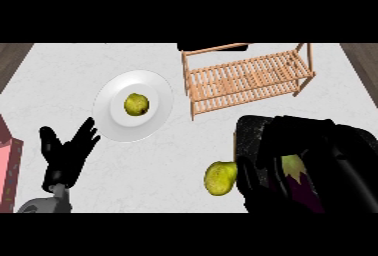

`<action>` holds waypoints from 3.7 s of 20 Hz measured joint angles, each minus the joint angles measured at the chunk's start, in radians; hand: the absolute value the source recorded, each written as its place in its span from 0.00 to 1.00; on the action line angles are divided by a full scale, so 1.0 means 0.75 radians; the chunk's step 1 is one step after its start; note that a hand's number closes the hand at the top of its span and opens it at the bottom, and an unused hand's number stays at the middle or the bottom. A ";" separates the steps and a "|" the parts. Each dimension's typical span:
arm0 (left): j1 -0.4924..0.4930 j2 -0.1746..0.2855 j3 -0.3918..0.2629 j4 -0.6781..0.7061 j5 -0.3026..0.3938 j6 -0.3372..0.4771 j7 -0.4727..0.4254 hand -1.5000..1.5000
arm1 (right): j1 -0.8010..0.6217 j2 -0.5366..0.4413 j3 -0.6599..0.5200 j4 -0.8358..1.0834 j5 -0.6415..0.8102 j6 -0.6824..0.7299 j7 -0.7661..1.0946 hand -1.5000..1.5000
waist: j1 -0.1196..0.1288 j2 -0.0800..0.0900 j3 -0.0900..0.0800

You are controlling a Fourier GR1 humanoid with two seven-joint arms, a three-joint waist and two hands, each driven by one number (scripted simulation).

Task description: Pick the eggplant from the tray and place it in the tiered shelf

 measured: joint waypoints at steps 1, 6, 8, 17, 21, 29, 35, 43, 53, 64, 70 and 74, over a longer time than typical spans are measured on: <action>0.005 0.000 0.003 -0.008 0.003 -0.002 0.000 0.50 | -0.063 0.000 -0.056 -0.002 -0.038 0.022 0.022 1.00 | 0.001 0.000 -0.001; 0.001 0.003 0.014 0.006 0.006 -0.018 -0.019 0.50 | -0.365 -0.020 -0.310 0.111 -0.174 0.046 0.082 1.00 | 0.001 0.001 -0.001; -0.006 0.009 0.020 0.016 0.006 -0.026 -0.015 0.50 | -0.477 -0.045 -0.392 0.189 -0.210 0.045 0.096 1.00 | 0.002 0.001 -0.001; -0.006 -0.007 0.012 -0.020 -0.006 -0.013 0.028 0.50 | -0.849 -0.270 -0.662 0.648 -0.301 0.061 0.037 1.00 | 0.012 0.005 -0.001; -0.004 -0.006 0.022 -0.014 -0.002 -0.029 0.015 0.50 | -0.921 -0.351 -0.695 0.852 -0.308 0.054 -0.057 1.00 | 0.014 0.008 -0.001; -0.006 0.000 0.032 -0.030 -0.002 -0.042 0.050 0.50 | -0.960 -0.449 -0.630 1.204 -0.227 -0.019 -0.345 1.00 | 0.021 0.012 -0.002; -0.016 -0.009 0.038 0.006 -0.013 -0.056 0.014 0.50 | -1.000 -0.461 -0.581 1.467 -0.129 -0.162 -0.539 1.00 | 0.025 0.013 0.001; -0.004 -0.025 0.033 -0.001 -0.038 -0.054 -0.006 0.50 | -1.046 -0.463 -0.556 1.711 -0.051 -0.322 -0.726 1.00 | 0.025 0.010 0.004; -0.003 -0.037 0.048 -0.016 -0.043 -0.049 0.007 0.50 | -1.110 -0.456 -0.556 1.878 -0.043 -0.383 -0.857 1.00 | 0.021 0.009 0.002; -0.009 -0.033 0.058 -0.011 -0.043 -0.063 0.026 0.50 | -1.148 -0.436 -0.728 1.929 -0.162 -0.494 -0.769 0.00 | 0.016 0.008 0.002; -0.016 -0.042 0.060 -0.003 -0.051 -0.055 0.026 0.50 | -1.184 -0.410 -0.879 1.952 -0.320 -0.561 -0.735 0.00 | 0.018 0.008 0.003; -0.019 -0.032 0.068 -0.015 -0.041 -0.067 0.049 0.50 | -1.212 -0.433 -0.976 1.959 -0.420 -0.593 -0.683 0.00 | 0.016 0.008 0.001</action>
